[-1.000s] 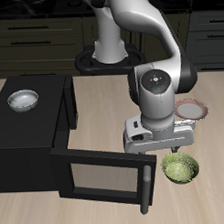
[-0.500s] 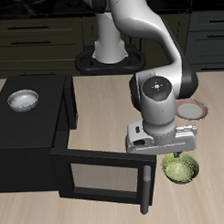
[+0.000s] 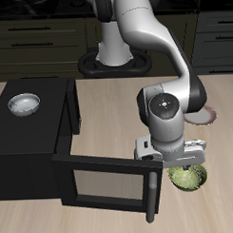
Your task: Place the green bowl on the plate
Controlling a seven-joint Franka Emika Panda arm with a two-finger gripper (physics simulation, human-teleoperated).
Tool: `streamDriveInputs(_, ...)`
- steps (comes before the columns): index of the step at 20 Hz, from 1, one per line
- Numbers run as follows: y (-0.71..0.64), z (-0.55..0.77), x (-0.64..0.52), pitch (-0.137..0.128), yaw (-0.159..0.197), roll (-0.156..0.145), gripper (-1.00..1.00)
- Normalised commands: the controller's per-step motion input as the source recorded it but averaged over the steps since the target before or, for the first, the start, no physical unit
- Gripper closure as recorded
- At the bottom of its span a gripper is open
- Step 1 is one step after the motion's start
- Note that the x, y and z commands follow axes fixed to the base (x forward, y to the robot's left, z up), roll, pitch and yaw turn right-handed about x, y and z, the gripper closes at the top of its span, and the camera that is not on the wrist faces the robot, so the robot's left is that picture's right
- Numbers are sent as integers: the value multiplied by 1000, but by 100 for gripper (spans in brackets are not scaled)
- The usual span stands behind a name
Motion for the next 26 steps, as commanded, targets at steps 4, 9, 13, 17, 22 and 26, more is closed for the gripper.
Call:
streamDriveInputs(4,3,-227,-65,44,-7,19,-100)
streamDriveInputs(9,91,-219,-123,64,23,40,100)
streamDriveInputs(13,5,33,-31,27,18,-18,100)
streamDriveInputs(17,-4,26,-44,17,15,0,100)
streamDriveInputs(22,-12,82,-37,6,2,12,100)
streamDriveInputs(26,-43,334,-166,-26,-35,33,100)
